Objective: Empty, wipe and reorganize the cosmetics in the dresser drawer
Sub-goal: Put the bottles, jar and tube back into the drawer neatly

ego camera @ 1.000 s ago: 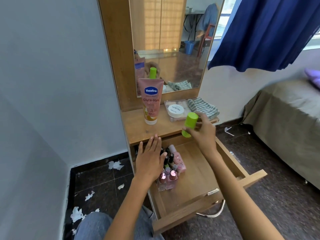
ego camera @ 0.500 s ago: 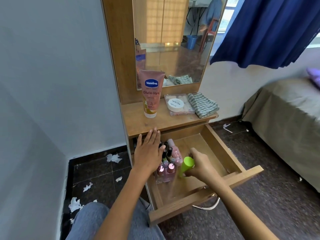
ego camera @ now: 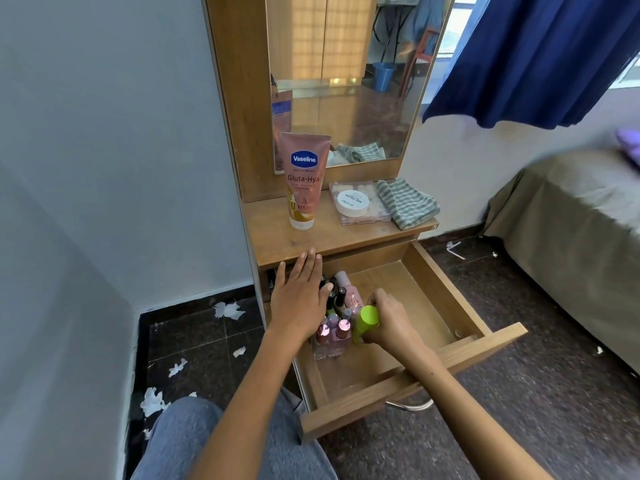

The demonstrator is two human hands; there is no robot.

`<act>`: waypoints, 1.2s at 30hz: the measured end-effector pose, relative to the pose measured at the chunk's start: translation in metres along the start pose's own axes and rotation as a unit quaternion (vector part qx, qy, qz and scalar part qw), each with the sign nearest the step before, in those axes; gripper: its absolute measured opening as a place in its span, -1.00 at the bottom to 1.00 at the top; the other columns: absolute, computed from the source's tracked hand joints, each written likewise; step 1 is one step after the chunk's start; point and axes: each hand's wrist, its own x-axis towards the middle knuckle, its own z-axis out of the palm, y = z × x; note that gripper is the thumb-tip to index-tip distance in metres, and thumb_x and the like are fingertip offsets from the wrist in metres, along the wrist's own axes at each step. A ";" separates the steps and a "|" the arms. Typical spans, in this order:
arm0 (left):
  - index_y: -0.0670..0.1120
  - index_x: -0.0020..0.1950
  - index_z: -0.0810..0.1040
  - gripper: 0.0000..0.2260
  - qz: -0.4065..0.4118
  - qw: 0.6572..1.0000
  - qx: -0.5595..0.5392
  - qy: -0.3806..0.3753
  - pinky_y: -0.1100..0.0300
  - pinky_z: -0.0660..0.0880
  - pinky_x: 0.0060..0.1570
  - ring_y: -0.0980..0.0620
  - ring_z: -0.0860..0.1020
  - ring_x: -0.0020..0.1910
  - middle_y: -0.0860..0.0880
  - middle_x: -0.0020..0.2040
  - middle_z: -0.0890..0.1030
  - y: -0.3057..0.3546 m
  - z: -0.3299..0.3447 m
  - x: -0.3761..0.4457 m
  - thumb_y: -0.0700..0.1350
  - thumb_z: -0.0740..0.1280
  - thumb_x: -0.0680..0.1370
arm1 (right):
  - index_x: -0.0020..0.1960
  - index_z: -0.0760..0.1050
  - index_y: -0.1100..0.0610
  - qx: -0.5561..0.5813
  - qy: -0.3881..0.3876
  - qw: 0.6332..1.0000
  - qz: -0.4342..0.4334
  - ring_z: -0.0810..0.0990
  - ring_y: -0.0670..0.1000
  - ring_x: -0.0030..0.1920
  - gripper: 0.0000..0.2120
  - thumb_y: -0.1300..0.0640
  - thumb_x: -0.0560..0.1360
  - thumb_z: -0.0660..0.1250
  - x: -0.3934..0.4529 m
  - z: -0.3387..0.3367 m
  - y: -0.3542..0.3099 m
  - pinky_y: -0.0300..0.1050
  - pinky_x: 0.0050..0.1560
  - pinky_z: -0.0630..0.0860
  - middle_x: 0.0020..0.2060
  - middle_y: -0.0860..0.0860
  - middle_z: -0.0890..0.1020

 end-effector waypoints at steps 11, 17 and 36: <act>-0.07 0.56 -0.14 -0.49 -0.001 1.000 0.002 0.010 0.01 -0.24 0.45 0.07 -0.17 0.53 0.00 0.57 -0.14 0.002 -0.001 -0.001 0.09 -0.12 0.67 | 0.26 0.43 0.07 -0.107 0.000 0.993 -0.056 0.53 0.09 0.16 -0.42 0.27 0.30 0.54 -0.005 -0.044 0.009 0.05 0.13 0.49 0.16 0.05 0.54; -0.08 0.56 -0.13 -0.50 0.000 1.000 0.004 0.015 0.00 -0.23 0.46 0.06 -0.17 0.53 -0.01 0.57 -0.12 0.003 -0.003 -0.003 0.08 -0.11 0.67 | 0.18 0.52 0.15 0.000 0.188 0.972 -0.140 0.54 0.08 0.14 -0.69 0.19 0.45 0.41 0.043 -0.060 -0.035 -0.02 0.11 0.50 0.15 0.09 0.56; -0.07 0.56 -0.14 -0.50 -0.002 1.000 -0.002 0.020 0.01 -0.26 0.45 0.07 -0.18 0.53 0.00 0.57 -0.14 0.004 -0.005 -0.005 0.06 -0.10 0.67 | -0.12 0.48 0.18 -0.021 0.284 0.941 -0.181 0.51 0.18 -0.07 -0.67 0.02 0.30 0.52 0.094 -0.033 -0.068 0.05 -0.10 0.45 -0.04 0.15 0.52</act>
